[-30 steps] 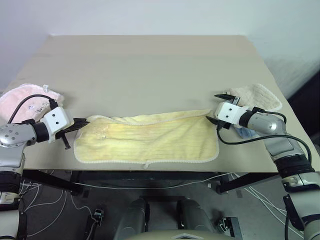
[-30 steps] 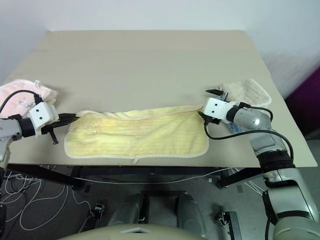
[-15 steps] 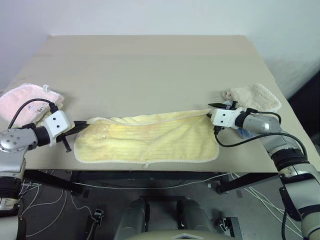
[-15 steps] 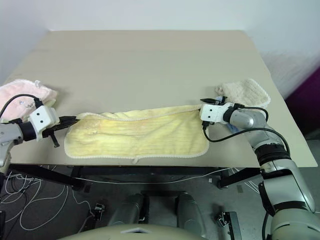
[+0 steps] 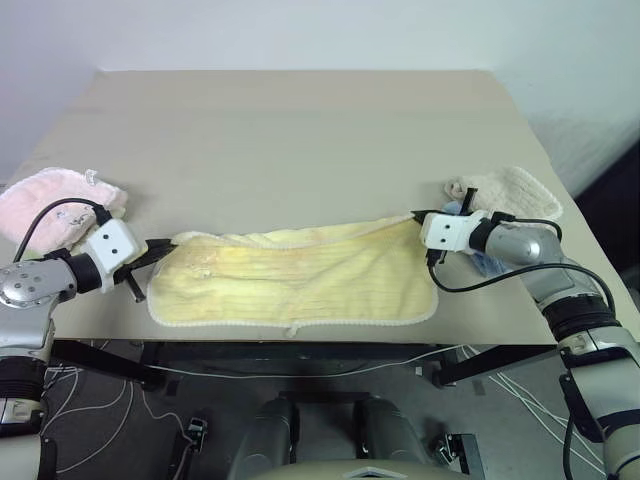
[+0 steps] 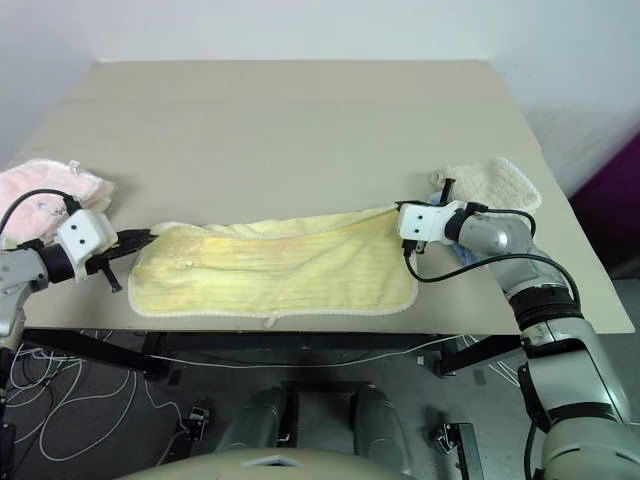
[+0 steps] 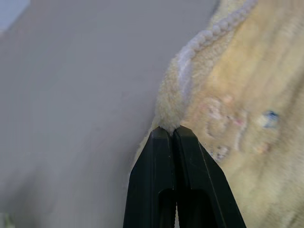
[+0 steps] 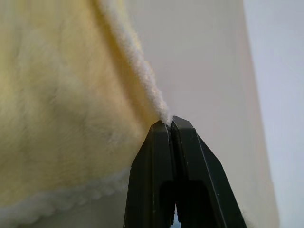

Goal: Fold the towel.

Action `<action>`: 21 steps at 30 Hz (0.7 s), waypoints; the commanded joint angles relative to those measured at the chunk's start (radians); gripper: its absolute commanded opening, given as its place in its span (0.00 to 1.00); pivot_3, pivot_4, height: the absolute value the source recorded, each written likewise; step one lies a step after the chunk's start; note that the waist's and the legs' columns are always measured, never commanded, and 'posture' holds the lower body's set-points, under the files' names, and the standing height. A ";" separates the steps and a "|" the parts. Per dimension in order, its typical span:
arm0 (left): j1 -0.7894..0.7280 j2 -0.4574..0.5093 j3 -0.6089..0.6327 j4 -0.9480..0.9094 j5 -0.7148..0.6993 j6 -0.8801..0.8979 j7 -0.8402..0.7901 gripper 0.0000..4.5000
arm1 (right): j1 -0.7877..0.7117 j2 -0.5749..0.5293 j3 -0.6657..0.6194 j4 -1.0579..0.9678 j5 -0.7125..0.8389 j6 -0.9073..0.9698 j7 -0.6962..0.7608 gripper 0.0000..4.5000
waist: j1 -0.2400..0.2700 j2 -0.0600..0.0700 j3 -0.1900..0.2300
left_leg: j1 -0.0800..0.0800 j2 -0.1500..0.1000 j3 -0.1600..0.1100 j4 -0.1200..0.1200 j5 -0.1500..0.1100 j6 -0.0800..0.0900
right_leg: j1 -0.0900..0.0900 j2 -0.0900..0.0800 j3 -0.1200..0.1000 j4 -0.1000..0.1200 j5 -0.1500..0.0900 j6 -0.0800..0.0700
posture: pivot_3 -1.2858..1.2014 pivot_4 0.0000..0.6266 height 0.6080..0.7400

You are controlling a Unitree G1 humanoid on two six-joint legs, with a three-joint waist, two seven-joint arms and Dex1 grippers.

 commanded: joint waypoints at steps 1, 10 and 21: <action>-0.099 0.007 0.067 0.017 -0.040 0.039 0.050 0.00 | -0.081 -0.041 -0.078 -0.040 0.079 0.030 0.038 0.01 | 0.000 0.000 0.000 | 0.000 0.000 0.000 0.000 0.000 0.000 | 0.000 0.000 0.000 0.000 0.000 0.000 | 0.52 0.24 1.00; -0.503 0.025 0.050 0.306 0.027 -0.028 0.101 0.00 | -0.314 -0.098 -0.172 0.075 0.238 0.067 0.184 0.01 | -0.005 0.000 0.000 | 0.000 -0.001 0.000 0.000 0.000 0.000 | -0.001 0.000 0.000 0.000 0.000 0.000 | 0.52 0.24 1.00; -0.261 0.107 0.162 0.056 -0.176 0.179 -0.185 0.00 | -0.038 -0.210 -0.319 -0.392 0.600 0.451 0.480 0.01 | -0.011 0.000 0.000 | -0.001 0.000 0.001 -0.001 0.000 0.000 | -0.001 -0.001 0.000 0.002 0.000 0.000 | 0.52 0.24 1.00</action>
